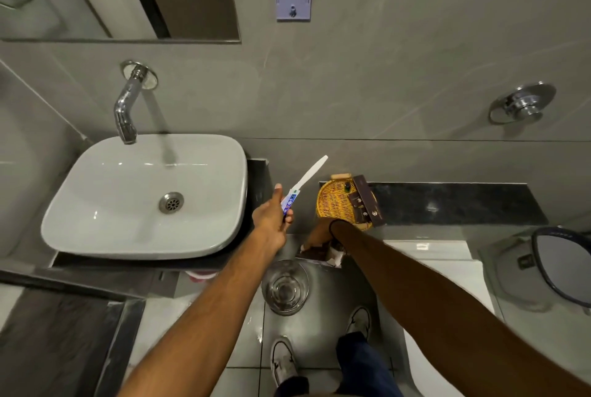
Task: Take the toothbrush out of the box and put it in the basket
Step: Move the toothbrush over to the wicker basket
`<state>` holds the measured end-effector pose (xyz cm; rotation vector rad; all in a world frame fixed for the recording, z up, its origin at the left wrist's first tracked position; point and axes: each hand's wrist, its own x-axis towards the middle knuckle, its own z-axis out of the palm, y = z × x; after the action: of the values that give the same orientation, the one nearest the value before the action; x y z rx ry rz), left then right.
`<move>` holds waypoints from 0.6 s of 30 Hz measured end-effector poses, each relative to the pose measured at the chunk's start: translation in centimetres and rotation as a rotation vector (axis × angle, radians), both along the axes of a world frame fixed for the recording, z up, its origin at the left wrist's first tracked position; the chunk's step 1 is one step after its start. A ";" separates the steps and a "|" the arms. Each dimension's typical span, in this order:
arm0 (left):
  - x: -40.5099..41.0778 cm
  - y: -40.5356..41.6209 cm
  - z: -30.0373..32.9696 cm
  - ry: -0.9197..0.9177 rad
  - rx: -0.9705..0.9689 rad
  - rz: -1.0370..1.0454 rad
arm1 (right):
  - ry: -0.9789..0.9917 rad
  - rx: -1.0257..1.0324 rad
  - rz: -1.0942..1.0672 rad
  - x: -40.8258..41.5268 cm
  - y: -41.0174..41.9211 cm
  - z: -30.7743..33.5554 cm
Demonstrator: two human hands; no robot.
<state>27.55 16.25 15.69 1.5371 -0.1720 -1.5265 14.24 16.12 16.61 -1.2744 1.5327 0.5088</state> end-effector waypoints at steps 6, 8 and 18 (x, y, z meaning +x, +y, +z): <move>0.1 -0.5 -1.9 -0.035 0.028 0.002 | -0.110 -0.311 -0.401 -3.7 -3.0 -0.1; 0.0 -1.0 -2.4 -0.058 -0.003 0.037 | -0.236 -0.363 -0.500 -5.1 -3.6 0.0; -12.7 -9.8 -9.6 -0.256 0.101 -0.175 | -0.587 -0.158 -0.818 -18.4 -13.2 -2.2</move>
<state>14.83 6.44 6.12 1.8369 -0.3900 -1.4865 -4.19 2.92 14.37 -0.7023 1.4321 -0.4825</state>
